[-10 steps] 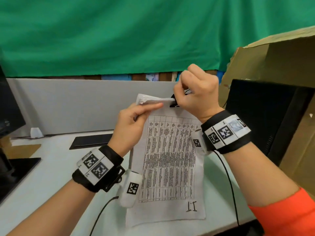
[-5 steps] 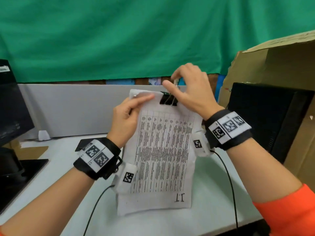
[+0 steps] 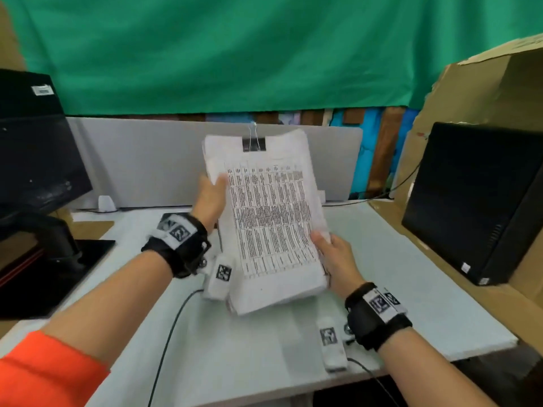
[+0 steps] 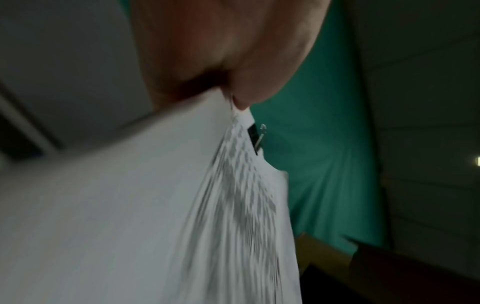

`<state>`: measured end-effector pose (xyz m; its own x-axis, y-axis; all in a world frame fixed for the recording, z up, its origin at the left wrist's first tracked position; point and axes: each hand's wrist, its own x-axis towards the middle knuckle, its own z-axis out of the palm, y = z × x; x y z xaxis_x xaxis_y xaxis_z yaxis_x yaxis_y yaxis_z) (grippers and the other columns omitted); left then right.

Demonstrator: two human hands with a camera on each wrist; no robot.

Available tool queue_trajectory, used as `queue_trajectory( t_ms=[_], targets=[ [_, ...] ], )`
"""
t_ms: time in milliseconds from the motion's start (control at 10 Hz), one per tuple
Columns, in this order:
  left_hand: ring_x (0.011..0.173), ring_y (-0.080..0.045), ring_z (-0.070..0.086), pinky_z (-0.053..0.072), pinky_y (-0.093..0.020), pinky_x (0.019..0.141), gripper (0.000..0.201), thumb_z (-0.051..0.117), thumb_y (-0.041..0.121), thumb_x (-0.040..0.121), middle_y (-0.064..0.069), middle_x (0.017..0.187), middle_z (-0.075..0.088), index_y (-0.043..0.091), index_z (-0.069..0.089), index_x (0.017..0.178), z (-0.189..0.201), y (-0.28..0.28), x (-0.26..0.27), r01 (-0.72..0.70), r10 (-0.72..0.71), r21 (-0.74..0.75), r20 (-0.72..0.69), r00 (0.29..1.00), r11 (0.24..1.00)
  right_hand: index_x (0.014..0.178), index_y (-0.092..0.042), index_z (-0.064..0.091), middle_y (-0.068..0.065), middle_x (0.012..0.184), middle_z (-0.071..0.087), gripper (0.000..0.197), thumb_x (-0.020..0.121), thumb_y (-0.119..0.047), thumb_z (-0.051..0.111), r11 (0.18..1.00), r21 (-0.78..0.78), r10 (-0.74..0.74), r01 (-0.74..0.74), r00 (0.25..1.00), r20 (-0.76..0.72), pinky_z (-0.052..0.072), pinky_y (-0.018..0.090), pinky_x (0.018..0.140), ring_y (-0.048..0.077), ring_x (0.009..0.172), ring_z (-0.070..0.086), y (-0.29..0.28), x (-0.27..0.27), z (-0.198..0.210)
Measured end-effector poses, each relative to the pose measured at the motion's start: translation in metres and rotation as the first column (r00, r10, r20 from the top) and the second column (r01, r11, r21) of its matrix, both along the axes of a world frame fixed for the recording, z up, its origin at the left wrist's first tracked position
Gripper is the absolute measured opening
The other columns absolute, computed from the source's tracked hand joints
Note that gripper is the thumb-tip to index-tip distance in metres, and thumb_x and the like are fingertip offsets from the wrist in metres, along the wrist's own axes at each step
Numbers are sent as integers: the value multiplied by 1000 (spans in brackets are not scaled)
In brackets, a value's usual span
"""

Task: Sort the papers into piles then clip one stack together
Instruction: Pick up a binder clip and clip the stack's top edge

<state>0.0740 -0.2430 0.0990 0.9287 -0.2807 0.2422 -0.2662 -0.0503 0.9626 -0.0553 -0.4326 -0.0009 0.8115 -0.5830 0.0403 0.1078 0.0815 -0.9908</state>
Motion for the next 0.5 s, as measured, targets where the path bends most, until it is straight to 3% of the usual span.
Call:
queue_trajectory(
  t_ms=[100,200,300,400,500],
  targets=[
    [115,-23,49,42,-33,90,39,37,8,98,-5,129,50,2,35,137,-73,4,0,41,13,275,-190,982,960,113,-1,67,15,104,74,37,94,-32,60,991,-123,-74,51,978,-194,56,47,90,33,95,71,-5,30,-16],
    [110,-30,51,43,-35,89,38,29,-2,93,-14,126,51,-2,38,130,-116,6,13,88,37,419,-281,959,904,112,2,65,14,108,69,47,89,-39,60,968,-248,-131,38,919,-373,54,41,91,31,98,66,-2,50,-38],
    [117,-35,50,43,-42,100,39,29,-2,94,-21,130,49,-5,38,132,-133,11,19,107,68,541,-293,954,834,98,6,60,16,98,57,34,98,-27,53,910,-393,-121,-131,823,-555,45,32,80,25,90,55,2,51,-49],
    [107,-28,48,40,-35,91,38,28,-4,95,-20,125,49,-9,39,131,-142,14,19,128,37,587,-260,965,799,107,8,60,21,104,58,38,101,-28,49,826,-493,-122,-274,767,-630,46,34,84,28,97,57,5,43,-43],
    [105,-30,50,41,-34,86,36,32,-2,96,-25,130,49,-10,41,129,-137,19,17,133,33,602,-257,966,787,126,11,54,23,127,61,51,102,-33,47,792,-512,-125,-334,732,-670,46,34,95,35,119,58,12,26,-25]
  ],
)
